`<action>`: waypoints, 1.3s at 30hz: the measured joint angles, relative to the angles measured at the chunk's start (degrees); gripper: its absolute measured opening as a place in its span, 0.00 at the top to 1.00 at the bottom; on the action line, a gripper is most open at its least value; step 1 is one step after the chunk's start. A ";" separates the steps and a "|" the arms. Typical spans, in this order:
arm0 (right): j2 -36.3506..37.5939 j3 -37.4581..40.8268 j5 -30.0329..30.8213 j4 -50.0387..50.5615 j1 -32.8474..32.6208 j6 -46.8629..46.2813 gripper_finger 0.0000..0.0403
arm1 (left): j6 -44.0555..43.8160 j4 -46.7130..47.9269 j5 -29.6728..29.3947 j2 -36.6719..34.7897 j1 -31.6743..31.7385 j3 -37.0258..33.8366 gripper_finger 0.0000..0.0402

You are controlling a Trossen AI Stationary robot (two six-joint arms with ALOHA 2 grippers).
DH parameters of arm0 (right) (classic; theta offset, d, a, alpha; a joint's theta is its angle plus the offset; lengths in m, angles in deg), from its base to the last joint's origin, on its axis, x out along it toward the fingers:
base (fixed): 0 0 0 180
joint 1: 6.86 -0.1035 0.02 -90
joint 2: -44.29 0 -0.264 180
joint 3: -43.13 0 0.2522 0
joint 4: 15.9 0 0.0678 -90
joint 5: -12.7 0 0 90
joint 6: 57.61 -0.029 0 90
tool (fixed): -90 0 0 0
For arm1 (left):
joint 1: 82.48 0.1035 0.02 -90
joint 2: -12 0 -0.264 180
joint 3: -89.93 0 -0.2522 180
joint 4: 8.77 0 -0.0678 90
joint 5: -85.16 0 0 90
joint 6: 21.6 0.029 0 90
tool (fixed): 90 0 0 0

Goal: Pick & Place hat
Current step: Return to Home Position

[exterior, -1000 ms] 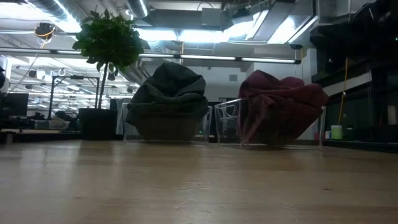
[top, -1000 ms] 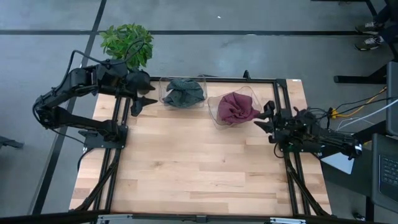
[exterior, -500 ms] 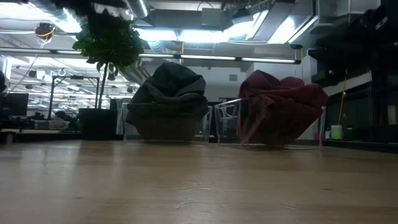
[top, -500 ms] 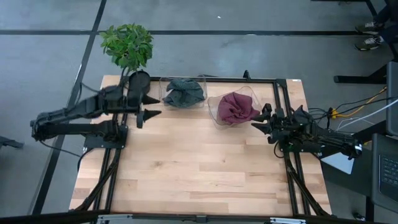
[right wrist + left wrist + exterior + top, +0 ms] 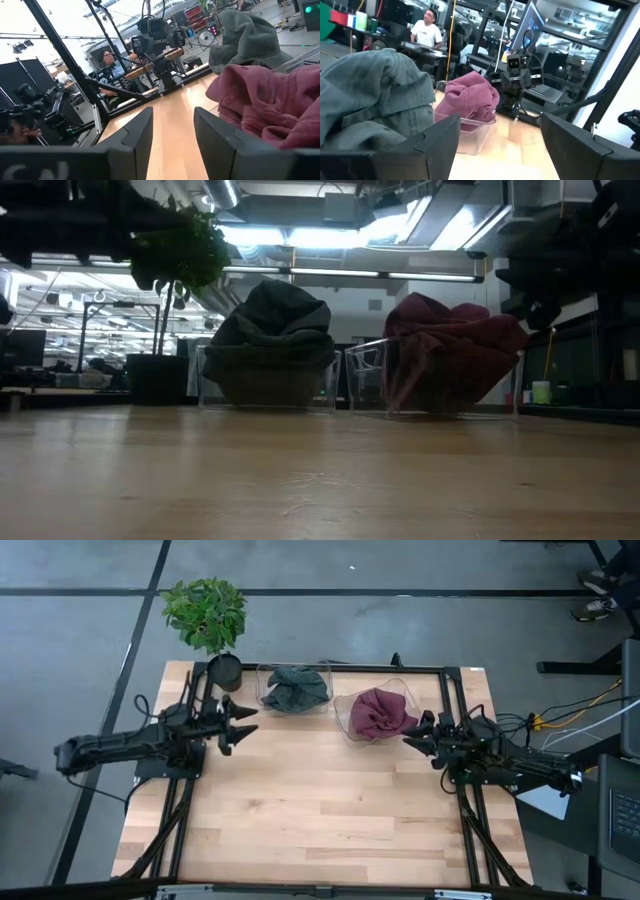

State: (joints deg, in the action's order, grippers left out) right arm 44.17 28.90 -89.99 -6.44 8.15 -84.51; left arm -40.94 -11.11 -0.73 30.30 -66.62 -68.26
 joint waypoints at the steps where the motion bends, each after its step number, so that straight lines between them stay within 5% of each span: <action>1: 0.00 0.00 0.01 0.00 0.00 -0.11 0.65 | 0.01 0.16 -0.13 -0.70 0.00 -0.45 0.34; 13: 0.00 -0.02 0.02 0.09 0.00 -2.57 0.65 | -2.26 0.90 0.58 -8.02 0.00 -7.40 0.33; 25: -0.04 -0.04 0.02 1.66 0.00 -8.65 0.65 | 1.90 14.22 3.08 -14.68 -0.13 -7.47 0.34; 39: -0.11 -0.04 1.16 1.70 0.00 4.59 0.65 | 2.13 14.12 4.38 -13.43 -0.87 -7.47 0.33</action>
State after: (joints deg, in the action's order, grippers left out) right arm 44.06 28.85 -88.83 -4.73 8.15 -79.92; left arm -38.82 3.01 3.65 16.86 -67.50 -75.73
